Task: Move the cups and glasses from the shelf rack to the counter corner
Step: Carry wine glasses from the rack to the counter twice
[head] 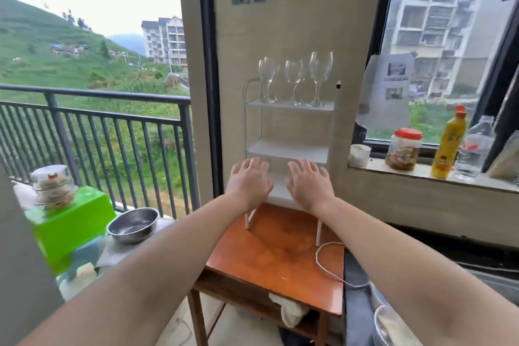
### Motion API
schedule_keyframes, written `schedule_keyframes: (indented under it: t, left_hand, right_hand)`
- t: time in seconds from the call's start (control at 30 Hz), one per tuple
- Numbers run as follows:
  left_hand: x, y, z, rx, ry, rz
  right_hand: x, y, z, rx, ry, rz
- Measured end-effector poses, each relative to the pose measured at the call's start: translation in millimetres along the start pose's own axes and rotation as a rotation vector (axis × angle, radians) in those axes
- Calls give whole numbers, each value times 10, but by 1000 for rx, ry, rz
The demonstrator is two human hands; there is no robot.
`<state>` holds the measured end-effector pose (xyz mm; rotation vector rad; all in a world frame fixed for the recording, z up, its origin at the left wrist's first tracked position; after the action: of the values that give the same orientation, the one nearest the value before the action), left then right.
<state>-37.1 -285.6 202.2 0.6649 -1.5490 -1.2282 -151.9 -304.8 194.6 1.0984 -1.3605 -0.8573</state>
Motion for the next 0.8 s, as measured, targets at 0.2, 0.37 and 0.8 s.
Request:
schedule_keyframes:
  t: [0.2,0.37,0.8]
  left_hand:
    - [1011,113,-162,-5,-101,85]
    - [1897,299,-402,-90,-69,143]
    - [3235,231,-834,-640,132,307]
  right_hand:
    - [990,248,131,95,-95,69]
    - [1735,582,242,445,-177,179]
    - [3006,366,822,1480,-600,-10]
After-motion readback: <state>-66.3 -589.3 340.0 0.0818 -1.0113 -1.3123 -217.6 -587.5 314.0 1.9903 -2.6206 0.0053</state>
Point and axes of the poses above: each hand's wrist, its own x-axis towards the middle knuckle, its own y-axis out of the back of the hand, z = x × y, the point moved 10 cm from there along x, towards the middle knuckle, and after that the axes turned 14 degrees about -y, right-handed, at the moved point
